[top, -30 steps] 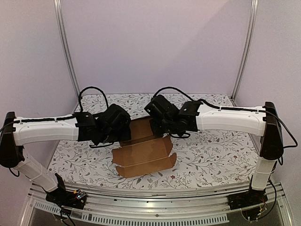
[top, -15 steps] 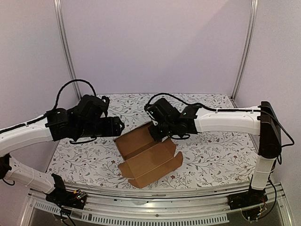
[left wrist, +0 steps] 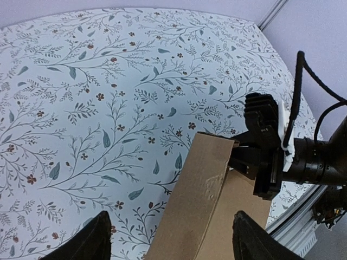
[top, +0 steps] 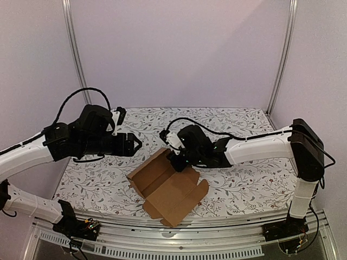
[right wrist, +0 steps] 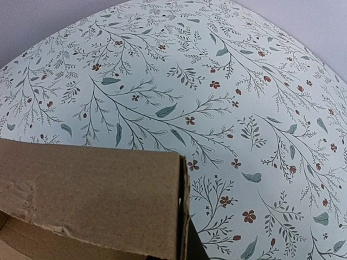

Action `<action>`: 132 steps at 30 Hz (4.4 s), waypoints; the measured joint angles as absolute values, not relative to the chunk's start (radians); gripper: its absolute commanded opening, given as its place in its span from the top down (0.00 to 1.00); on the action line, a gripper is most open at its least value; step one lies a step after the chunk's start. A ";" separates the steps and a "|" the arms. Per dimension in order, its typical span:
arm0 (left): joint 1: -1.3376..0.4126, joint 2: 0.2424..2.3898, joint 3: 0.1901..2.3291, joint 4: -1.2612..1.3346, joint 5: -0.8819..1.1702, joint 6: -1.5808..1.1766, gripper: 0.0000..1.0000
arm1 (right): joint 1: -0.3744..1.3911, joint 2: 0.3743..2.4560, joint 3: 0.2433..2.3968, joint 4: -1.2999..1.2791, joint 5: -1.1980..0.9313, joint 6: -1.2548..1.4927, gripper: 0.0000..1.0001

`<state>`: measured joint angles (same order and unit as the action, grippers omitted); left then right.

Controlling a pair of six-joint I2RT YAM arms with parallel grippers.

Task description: Fold the paper box

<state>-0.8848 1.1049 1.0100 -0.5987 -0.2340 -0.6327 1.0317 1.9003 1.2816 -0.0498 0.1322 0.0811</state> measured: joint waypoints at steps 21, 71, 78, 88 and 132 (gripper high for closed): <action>-0.876 1.395 1.036 -0.410 -0.101 -0.560 0.71 | 1.027 2.131 1.026 0.834 0.077 0.027 1.00; -0.890 1.677 0.994 -0.070 -0.042 -0.633 1.00 | 1.034 2.280 0.955 1.132 0.136 0.022 0.99; -0.891 1.674 0.989 -0.067 -0.044 -0.640 1.00 | 1.039 2.280 0.956 1.134 0.160 0.028 1.00; -0.895 1.673 0.987 -0.064 -0.046 -0.643 1.00 | 1.059 2.281 0.976 1.130 0.206 0.017 0.84; -0.907 1.674 0.981 -0.051 -0.053 -0.666 1.00 | 1.067 2.101 0.784 1.139 0.292 -0.014 0.50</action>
